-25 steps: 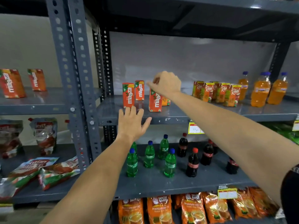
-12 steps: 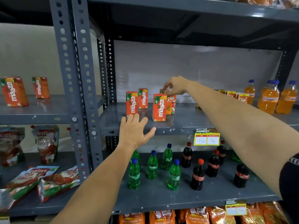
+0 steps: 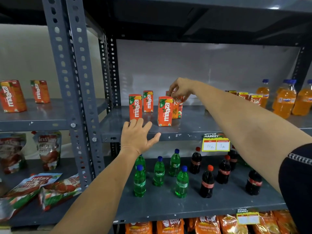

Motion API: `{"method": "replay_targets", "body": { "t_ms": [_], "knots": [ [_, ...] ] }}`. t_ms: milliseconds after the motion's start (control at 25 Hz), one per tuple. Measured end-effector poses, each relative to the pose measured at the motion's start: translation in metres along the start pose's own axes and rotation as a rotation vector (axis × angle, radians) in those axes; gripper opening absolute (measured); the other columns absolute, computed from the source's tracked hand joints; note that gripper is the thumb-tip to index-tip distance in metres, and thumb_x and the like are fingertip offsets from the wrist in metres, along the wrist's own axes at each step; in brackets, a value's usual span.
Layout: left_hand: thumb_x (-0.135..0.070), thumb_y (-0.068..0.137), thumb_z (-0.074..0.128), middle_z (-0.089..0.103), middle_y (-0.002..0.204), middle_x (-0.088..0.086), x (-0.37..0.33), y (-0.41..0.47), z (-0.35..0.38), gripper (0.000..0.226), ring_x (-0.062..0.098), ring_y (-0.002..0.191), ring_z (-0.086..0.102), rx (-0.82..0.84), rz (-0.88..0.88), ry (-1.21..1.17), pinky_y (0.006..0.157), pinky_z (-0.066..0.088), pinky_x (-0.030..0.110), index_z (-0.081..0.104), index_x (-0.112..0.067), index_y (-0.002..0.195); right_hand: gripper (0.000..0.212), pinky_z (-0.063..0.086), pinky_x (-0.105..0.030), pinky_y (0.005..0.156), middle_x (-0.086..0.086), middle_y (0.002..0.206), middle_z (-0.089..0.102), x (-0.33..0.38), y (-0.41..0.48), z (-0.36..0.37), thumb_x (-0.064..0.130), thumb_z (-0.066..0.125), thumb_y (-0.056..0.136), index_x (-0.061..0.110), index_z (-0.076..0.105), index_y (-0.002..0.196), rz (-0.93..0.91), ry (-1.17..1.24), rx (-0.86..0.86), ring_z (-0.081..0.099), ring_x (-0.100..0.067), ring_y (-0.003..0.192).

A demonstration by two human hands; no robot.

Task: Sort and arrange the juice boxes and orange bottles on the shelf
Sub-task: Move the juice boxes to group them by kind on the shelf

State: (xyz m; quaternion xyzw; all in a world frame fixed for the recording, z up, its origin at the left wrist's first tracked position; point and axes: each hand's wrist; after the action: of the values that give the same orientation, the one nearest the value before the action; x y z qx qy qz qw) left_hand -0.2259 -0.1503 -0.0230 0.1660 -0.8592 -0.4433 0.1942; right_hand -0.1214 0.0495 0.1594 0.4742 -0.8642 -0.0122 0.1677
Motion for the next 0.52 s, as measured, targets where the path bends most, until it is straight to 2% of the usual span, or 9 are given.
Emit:
{"method": "replay_targets", "body": {
  "t_ms": [200,320,440,520],
  "knots": [
    [-0.059,0.084,0.034,0.062,0.085,0.009,-0.005,-0.002,-0.002,0.057,0.029,0.076,0.054,0.009,-0.064,-0.005,0.069,0.04,0.038,0.066,-0.013,0.095,0.026,0.062,-0.04,0.074,-0.007,0.107,0.061,-0.014,-0.012,-0.012,0.019,0.076,0.083,0.014,0.071,0.108,-0.009,0.017,-0.003,0.065,-0.027,0.095],
    [-0.056,0.083,0.038,0.064,0.09,0.008,-0.023,-0.008,-0.005,0.051,0.031,0.083,0.054,-0.014,-0.21,-0.048,0.079,0.038,0.043,0.066,-0.014,0.095,0.023,0.061,-0.042,0.075,-0.009,0.106,0.065,-0.038,-0.029,-0.031,0.014,0.077,0.082,0.012,0.073,0.105,0.005,0.014,0.051,0.067,-0.029,0.096],
    [-0.051,0.086,0.041,0.065,0.1,0.005,-0.055,-0.015,-0.001,0.044,0.03,0.095,0.055,-0.033,-0.26,-0.077,0.092,0.033,0.049,0.065,-0.016,0.099,0.021,0.062,-0.04,0.072,-0.006,0.099,0.067,-0.068,-0.049,-0.052,0.013,0.078,0.08,0.013,0.075,0.101,0.018,-0.044,0.056,0.067,-0.03,0.096],
    [-0.049,0.087,0.043,0.063,0.1,0.004,-0.083,-0.01,-0.002,0.04,0.03,0.096,0.054,-0.08,-0.305,-0.078,0.095,0.029,0.05,0.066,-0.016,0.095,0.02,0.062,-0.038,0.067,-0.005,0.095,0.067,-0.091,-0.06,-0.068,0.013,0.079,0.079,0.013,0.076,0.098,0.03,-0.074,0.041,0.068,-0.03,0.095]
  ]
}}
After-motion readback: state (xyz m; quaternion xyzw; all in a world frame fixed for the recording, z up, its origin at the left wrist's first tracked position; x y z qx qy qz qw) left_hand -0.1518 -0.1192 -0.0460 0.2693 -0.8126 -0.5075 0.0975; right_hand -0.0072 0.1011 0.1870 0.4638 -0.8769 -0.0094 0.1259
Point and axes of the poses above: each hand's wrist, its own y-axis towards the middle knuckle, its own z-axis out of the palm, x = y × z
